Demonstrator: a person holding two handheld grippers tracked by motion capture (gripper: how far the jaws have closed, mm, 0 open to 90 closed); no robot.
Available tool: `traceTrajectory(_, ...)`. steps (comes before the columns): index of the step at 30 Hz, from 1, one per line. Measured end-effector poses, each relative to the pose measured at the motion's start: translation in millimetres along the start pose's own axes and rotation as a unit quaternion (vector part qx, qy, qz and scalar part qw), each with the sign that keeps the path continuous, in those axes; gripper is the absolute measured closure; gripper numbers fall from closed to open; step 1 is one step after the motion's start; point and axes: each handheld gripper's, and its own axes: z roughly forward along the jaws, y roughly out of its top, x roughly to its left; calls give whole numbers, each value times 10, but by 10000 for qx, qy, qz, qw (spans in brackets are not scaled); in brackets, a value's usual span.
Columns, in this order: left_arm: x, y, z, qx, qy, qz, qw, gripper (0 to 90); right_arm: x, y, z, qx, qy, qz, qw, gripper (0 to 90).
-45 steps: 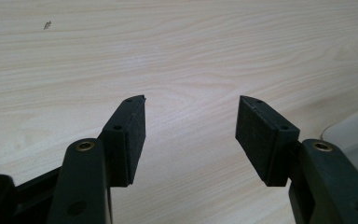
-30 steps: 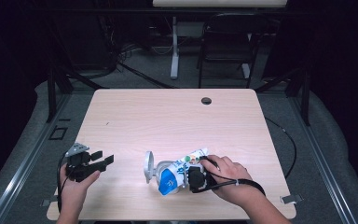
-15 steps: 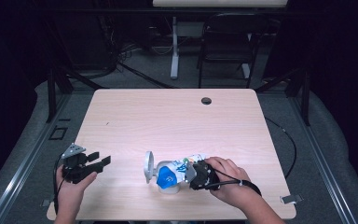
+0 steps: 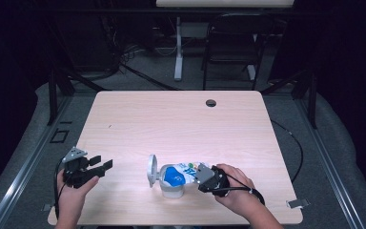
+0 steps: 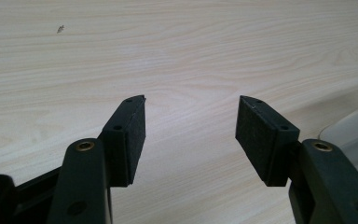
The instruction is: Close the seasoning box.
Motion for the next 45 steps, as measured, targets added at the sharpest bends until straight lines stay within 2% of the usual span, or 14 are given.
traceTrajectory(5, 2, 1, 3, 5, 10, 16, 10000, 431, -39, -49, 16, -105, 76, 246, 9996, 878)
traceTrajectory(10, 10, -6, 15, 20, 32, 17, 10000, 431, -70, -125, 39, -428, 218, 777, 9958, 879)
traceTrajectory(12, 7, -5, 15, 13, 33, 13, 10000, 431, -73, -150, 48, -485, 268, 871, 9947, 879)
traceTrajectory(17, 5, 2, 6, 7, 37, 24, 10000, 431, -112, -227, 61, -712, 306, 1274, 9888, 879)
traceTrajectory(18, 5, 3, 5, 10, 38, 33, 10000, 431, -122, -248, 61, -779, 329, 1423, 9862, 878)
traceTrajectory(21, 0, 1, 10, -6, 55, 26, 10000, 431, -135, -292, 69, -908, 368, 1649, 9814, 879)
traceTrajectory(26, 10, -6, 15, 76, 56, 36, 9999, 431, -126, -329, 89, -1054, 438, 1856, 9760, 880)
traceTrajectory(28, 11, -13, 21, 9, 75, 10, 10000, 431, -123, -340, 92, -1102, 429, 1948, 9737, 880)
traceTrajectory(30, 15, -11, 11, 19, 65, 7, 10000, 431, -130, -352, 99, -1165, 450, 2061, 9705, 879)
traceTrajectory(31, 16, -10, 9, 24, 68, 8, 10000, 431, -135, -364, 109, -1240, 435, 2190, 9668, 879)
traceTrajectory(32, 16, -8, 7, 30, 66, 16, 10000, 431, -143, -369, 107, -1236, 449, 2204, 9665, 879)
traceTrajectory(39, 9, 3, 25, 22, 74, 19, 10000, 431, -210, -466, 157, -1550, 343, 2899, 9438, 879)
traceTrajectory(42, -3, 8, 32, 21, 103, 34, 9999, 431, -228, -502, 172, -1572, 271, 3019, 9399, 879)
traceTrajectory(45, -10, 17, 37, 0, 27, 47, 10000, 431, -247, -547, 190, -1612, 205, 3156, 9349, 879)
